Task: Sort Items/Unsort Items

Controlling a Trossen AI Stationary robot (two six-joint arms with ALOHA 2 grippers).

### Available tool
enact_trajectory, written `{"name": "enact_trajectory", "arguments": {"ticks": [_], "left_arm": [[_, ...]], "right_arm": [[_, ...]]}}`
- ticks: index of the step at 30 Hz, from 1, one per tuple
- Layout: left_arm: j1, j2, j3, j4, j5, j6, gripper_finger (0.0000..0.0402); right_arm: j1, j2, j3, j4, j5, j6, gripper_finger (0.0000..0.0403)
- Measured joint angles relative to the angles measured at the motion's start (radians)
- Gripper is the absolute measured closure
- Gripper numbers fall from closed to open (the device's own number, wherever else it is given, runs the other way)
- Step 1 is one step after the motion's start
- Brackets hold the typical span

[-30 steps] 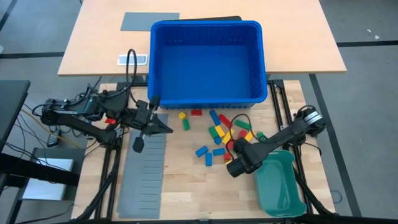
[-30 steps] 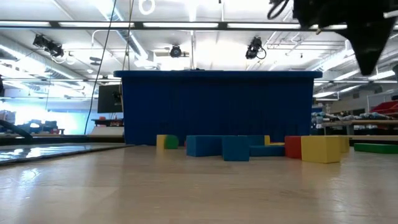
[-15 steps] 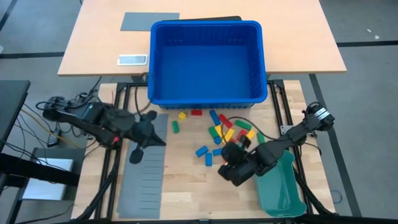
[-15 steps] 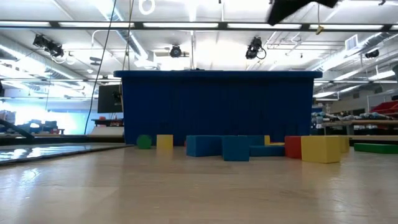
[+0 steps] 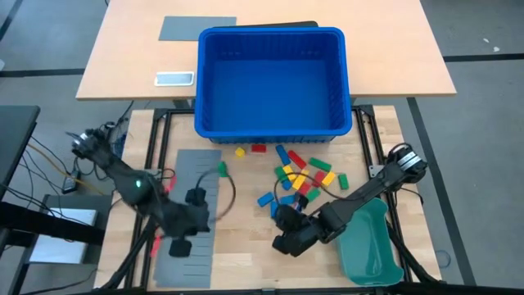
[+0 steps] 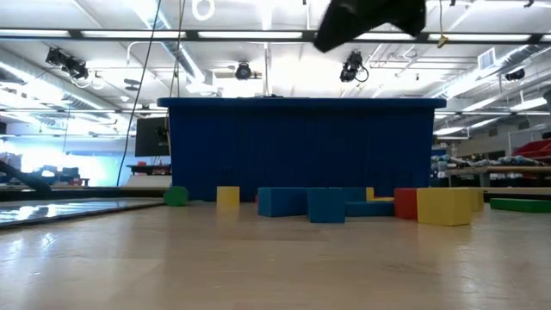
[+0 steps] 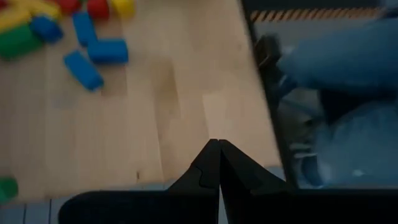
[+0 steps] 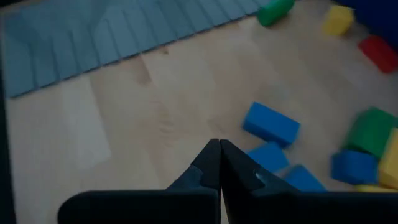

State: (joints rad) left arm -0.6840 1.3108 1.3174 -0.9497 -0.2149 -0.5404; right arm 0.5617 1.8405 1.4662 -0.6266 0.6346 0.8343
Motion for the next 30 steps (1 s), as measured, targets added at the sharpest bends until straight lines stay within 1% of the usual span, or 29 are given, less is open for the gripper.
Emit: {"name": "enact_trajectory", "arguments": {"ticks": [2, 4, 8, 11, 14, 16, 20, 23, 26, 30], "left_arm": [[-0.043, 0.032, 0.000, -0.029, -0.059, -0.071, 0.0394], [-0.081, 0.056, 0.000, -0.042, -0.113, -0.126, 0.0394], [-0.169, 0.078, 0.000, -0.040, -0.236, -0.215, 0.0394], [-0.235, 0.078, -0.001, -0.029, -0.263, -0.291, 0.0394], [-0.295, 0.077, -0.035, 0.059, -0.254, -0.377, 0.0394], [-0.332, 0.080, -0.085, 0.165, -0.233, -0.412, 0.0394], [-0.385, 0.129, -0.207, 0.420, -0.194, -0.406, 0.0390], [-0.405, 0.194, -0.264, 0.567, -0.145, -0.434, 0.0378], [-0.417, 0.278, -0.277, 0.613, -0.110, -0.471, 0.0361], [-0.428, 0.401, -0.252, 0.619, -0.054, -0.486, 0.0335]], "right_arm": [[-0.007, 0.027, 0.000, 0.097, -0.003, -0.039, 0.0401], [-0.028, 0.061, 0.000, 0.232, -0.015, -0.092, 0.0401], [-0.083, 0.127, 0.000, 0.491, -0.068, -0.223, 0.0402], [-0.109, 0.155, 0.000, 0.593, -0.109, -0.277, 0.0402], [-0.113, 0.157, 0.000, 0.602, -0.107, -0.287, 0.0400], [-0.107, 0.157, 0.000, 0.603, -0.101, -0.289, 0.0399], [-0.090, 0.157, 0.000, 0.626, -0.098, -0.289, 0.0400], [-0.076, 0.157, 0.000, 0.628, -0.076, -0.290, 0.0401], [-0.067, 0.157, 0.000, 0.635, -0.062, -0.295, 0.0399], [-0.061, 0.157, 0.000, 0.641, -0.061, -0.293, 0.0400]]}}
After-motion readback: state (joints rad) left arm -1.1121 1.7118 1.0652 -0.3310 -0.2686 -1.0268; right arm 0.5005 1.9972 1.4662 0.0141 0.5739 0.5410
